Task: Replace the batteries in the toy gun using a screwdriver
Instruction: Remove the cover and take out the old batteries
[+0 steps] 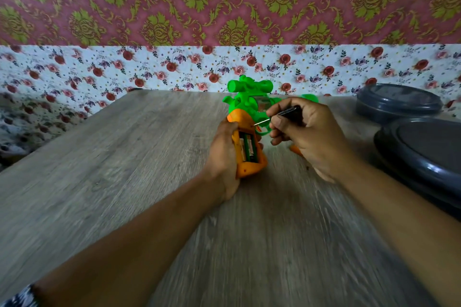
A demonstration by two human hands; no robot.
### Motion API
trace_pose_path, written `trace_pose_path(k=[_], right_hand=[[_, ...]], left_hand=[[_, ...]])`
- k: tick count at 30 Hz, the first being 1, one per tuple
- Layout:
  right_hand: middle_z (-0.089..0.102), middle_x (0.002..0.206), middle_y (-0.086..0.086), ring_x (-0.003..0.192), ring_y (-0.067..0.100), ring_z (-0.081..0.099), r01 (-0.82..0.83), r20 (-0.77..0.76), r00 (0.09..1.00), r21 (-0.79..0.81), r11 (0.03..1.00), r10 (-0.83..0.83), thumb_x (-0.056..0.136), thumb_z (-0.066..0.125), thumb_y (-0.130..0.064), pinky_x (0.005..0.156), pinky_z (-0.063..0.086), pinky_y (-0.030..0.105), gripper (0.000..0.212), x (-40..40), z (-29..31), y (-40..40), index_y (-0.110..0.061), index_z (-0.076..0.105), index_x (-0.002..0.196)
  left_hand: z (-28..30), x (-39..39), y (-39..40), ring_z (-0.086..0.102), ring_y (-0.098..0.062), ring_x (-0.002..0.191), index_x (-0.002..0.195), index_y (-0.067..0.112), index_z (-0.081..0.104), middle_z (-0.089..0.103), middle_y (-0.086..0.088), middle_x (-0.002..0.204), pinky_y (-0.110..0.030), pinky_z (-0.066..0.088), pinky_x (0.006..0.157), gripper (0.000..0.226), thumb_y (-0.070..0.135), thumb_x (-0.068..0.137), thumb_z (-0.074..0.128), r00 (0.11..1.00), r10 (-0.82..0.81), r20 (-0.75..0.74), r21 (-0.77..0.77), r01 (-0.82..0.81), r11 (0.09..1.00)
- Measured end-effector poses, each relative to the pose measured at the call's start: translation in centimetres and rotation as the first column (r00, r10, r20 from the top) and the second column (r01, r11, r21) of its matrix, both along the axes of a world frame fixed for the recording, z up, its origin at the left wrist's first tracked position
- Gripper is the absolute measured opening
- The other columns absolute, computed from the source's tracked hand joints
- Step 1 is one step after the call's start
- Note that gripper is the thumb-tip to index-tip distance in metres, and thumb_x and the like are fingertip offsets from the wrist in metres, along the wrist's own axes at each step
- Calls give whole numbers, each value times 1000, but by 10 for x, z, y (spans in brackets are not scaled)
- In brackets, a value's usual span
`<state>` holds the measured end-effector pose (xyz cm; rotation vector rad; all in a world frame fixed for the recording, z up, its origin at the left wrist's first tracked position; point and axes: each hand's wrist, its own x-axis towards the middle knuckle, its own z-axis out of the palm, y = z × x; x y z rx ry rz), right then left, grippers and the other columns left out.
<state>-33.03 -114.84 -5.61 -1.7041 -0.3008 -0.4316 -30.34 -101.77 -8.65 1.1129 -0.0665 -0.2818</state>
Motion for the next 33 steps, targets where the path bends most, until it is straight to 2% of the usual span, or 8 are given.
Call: trace_pose_path(k=[3, 8, 13, 16, 20, 26, 30, 33], right_hand=[[56, 64, 6, 56, 11, 55, -17, 7, 1000, 18, 1000, 17, 88, 52, 3, 56, 52, 22, 12, -1, 2, -1, -6, 58, 85], [58, 69, -3, 63, 9, 59, 12, 37, 999, -202, 979, -4, 89, 53, -2, 60, 52, 23, 22, 3, -7, 6, -20, 58, 80], [62, 79, -6, 78, 13, 63, 53, 92, 995, -299, 953, -26, 91, 50, -4, 77, 56, 39, 21, 4, -12, 4, -24, 56, 84], [63, 83, -9, 78, 8, 62, 131, 209, 977, -417, 899, -46, 89, 51, -11, 75, 55, 38, 10, 0, -13, 5, -15, 59, 92], [63, 86, -3, 78, 9, 61, 234, 351, 936, -568, 789, -24, 86, 47, -16, 68, 50, 31, 18, -6, -12, 10, -9, 60, 97], [62, 94, 7, 80, 29, 60, 242, 374, 926, -702, 670, 57, 87, 43, -16, 65, 50, 45, 17, -7, -13, 9, -11, 54, 100], [54, 89, -6, 78, 10, 54, 223, 349, 936, -683, 696, 43, 88, 46, -28, 65, 43, 27, 20, -5, -13, 9, -12, 52, 99], [54, 82, -6, 72, 7, 51, 230, 348, 937, -613, 756, -3, 87, 48, -27, 62, 41, 23, 19, -2, -15, 11, -11, 51, 95]], left_hand=[[1, 1, 1, 58, -16, 69, 102, 14, 56, 60, -8, 82, -28, 51, 59, 34, 38, 97, 33, 1000, 2, -27, -26, -3, 1000], [-1, 2, 1, 57, -18, 73, 109, 10, 55, 58, -11, 87, -31, 48, 62, 38, 37, 97, 31, 1000, 6, -1, -11, -6, 1000], [-2, 2, 0, 55, -19, 72, 102, 10, 55, 56, -12, 86, -30, 46, 61, 36, 36, 96, 31, 999, -15, 47, 8, 14, 1000], [-2, 2, -1, 56, -20, 69, 105, 10, 55, 60, -11, 81, -28, 45, 60, 35, 34, 96, 31, 998, -26, 57, 14, 25, 1000], [-1, 2, -1, 57, -19, 68, 95, 11, 57, 60, -10, 77, -28, 45, 62, 34, 35, 96, 33, 999, -24, 30, 31, 23, 999], [0, 4, -1, 53, -24, 79, 110, 11, 53, 53, -18, 94, -29, 44, 65, 35, 36, 95, 33, 999, -30, 28, 32, 30, 999], [-5, 8, -2, 57, -28, 90, 121, 2, 49, 57, -25, 105, -32, 48, 67, 45, 36, 96, 33, 998, 18, 61, 104, -24, 994], [-6, 8, -3, 60, -30, 91, 124, 8, 50, 57, -30, 117, -39, 50, 73, 43, 37, 96, 34, 995, 33, 92, 126, -44, 991]])
